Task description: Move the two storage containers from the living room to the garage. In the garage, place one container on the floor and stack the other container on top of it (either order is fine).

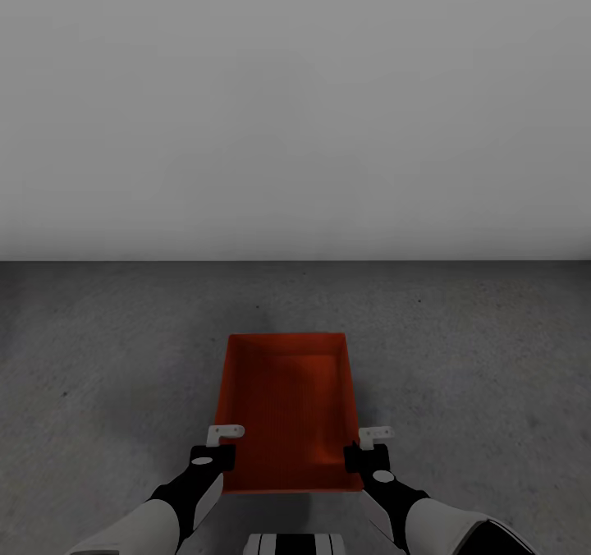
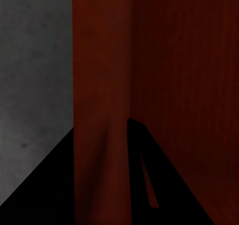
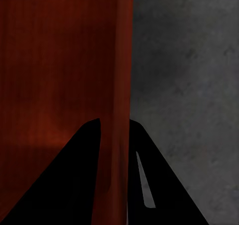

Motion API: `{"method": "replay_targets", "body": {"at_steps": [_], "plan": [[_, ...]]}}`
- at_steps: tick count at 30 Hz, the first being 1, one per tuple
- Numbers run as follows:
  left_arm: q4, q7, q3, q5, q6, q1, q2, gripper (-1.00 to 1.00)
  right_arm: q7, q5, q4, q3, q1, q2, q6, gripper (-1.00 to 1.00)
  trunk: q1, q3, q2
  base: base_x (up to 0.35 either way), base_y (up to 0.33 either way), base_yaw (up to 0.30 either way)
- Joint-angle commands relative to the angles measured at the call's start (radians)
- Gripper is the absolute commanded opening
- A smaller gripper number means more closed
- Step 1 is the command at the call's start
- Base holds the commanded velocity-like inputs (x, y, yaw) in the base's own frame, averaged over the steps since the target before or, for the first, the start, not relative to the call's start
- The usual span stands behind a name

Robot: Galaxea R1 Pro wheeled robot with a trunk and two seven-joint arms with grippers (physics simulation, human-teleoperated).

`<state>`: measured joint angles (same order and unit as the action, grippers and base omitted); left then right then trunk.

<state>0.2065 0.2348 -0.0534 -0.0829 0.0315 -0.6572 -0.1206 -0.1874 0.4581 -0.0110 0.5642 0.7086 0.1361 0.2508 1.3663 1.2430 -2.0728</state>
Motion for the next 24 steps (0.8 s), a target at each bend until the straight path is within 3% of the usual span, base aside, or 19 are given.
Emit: {"method": "replay_targets", "body": {"at_steps": [1,4,10,20,24], "plan": [[0.054,0.003,-0.057,0.065,0.004,-0.001,-0.016,-1.00,-0.007,0.033,0.005,-0.004,0.000,0.000,0.008,-1.00,0.000,0.001,0.000,0.000,0.000,0.000],[0.054,0.003,-0.057,0.065,0.004,-0.001,-0.016,-1.00,-0.007,0.033,0.005,-0.004,0.000,0.000,0.008,-1.00,0.000,0.001,0.000,0.000,0.000,0.000],[0.054,0.003,-0.057,0.065,0.004,-0.001,-0.016,-1.00,-0.007,0.033,0.005,-0.004,0.000,0.000,0.008,-1.00,0.023,0.019,-0.042,0.000,0.000,0.000],[0.054,0.003,-0.057,0.065,0.004,-0.001,-0.016,-1.00,-0.007,0.033,0.005,-0.004,0.000,0.000,0.008,-1.00,0.023,0.019,-0.042,0.000,0.000,0.000],[0.054,0.003,-0.057,0.065,0.004,-0.001,-0.016,-1.00,-0.007,0.033,0.005,-0.004,0.000,0.000,0.008,-1.00,0.038,0.032,-0.070,0.000,0.000,0.000]]}}
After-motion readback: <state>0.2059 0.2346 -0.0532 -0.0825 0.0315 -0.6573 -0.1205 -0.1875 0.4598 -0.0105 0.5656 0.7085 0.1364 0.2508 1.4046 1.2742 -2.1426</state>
